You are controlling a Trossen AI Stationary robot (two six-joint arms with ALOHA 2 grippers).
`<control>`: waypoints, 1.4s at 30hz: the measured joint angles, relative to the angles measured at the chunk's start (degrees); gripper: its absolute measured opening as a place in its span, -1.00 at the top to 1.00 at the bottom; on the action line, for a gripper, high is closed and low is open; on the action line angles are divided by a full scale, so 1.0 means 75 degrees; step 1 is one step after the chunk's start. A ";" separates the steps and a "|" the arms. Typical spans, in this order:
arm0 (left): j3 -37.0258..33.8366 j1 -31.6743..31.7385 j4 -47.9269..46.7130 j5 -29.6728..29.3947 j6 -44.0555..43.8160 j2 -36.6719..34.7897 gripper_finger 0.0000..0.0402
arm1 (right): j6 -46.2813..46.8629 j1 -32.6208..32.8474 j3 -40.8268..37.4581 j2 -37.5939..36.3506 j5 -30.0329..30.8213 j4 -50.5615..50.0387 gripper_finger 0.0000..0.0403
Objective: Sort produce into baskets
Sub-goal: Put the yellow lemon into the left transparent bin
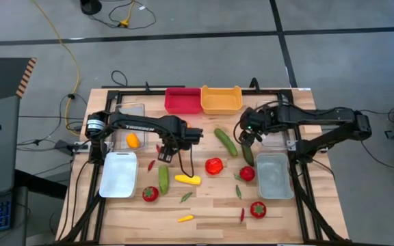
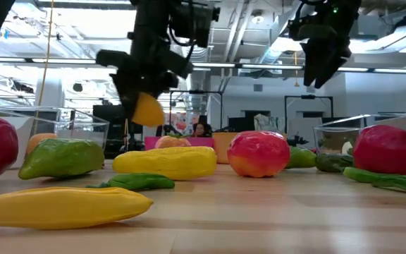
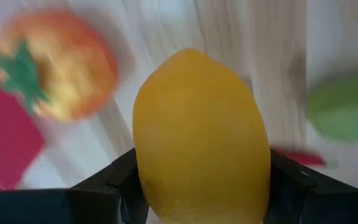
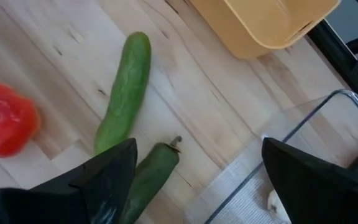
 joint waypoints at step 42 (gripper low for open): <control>-0.4606 0.2647 -0.0488 0.0012 -0.2358 -0.5761 -0.05 | 0.0003 0.0977 0.0000 -0.0001 0.0015 0.1509 -0.85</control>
